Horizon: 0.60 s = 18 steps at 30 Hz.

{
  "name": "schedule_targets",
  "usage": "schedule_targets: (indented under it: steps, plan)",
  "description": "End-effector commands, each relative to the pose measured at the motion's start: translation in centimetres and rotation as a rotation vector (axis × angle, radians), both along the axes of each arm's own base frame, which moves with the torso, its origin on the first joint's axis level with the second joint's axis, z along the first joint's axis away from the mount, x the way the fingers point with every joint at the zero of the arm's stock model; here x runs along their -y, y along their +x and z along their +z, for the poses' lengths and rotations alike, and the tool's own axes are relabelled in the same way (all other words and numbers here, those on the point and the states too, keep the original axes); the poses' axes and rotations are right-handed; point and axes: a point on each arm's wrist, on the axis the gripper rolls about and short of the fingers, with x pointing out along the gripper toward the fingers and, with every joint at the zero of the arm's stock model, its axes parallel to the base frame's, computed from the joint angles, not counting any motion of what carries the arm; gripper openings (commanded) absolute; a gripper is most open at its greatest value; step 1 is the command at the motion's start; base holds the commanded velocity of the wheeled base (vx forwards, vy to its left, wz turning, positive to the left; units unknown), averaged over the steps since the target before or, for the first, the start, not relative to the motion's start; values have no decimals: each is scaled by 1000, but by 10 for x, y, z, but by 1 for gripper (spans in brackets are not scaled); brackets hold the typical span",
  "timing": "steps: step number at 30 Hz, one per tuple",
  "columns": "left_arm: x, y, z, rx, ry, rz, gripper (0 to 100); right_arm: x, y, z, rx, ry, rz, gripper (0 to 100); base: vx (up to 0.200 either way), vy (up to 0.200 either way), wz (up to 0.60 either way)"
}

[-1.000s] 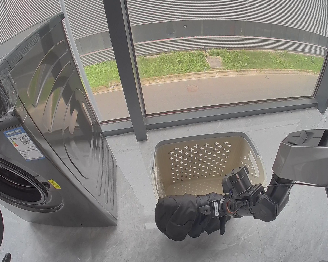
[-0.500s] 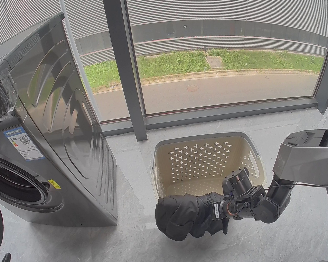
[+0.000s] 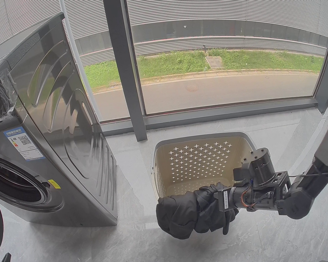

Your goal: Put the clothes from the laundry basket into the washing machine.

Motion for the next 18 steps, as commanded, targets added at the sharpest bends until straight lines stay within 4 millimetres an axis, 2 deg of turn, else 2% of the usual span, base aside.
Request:
schedule_targets:
  steps: [1,5,6,11,18]
  plan:
    - [0,0,-5,-4,0,0,100,9,-27,44,95,64,23,0,0,0,0]
    - [0,0,-5,-4,0,0,100,13,-39,67,155,109,33,0,0,0,0]
    - [0,0,-5,-4,0,0,100,13,-39,67,155,109,33,0,0,0,0]
    - [0,0,-5,-2,0,0,100,23,-61,111,282,196,55,0,0,0,0]
    - [0,0,-5,-2,0,0,100,41,-83,154,458,230,45,0,0,0,0]
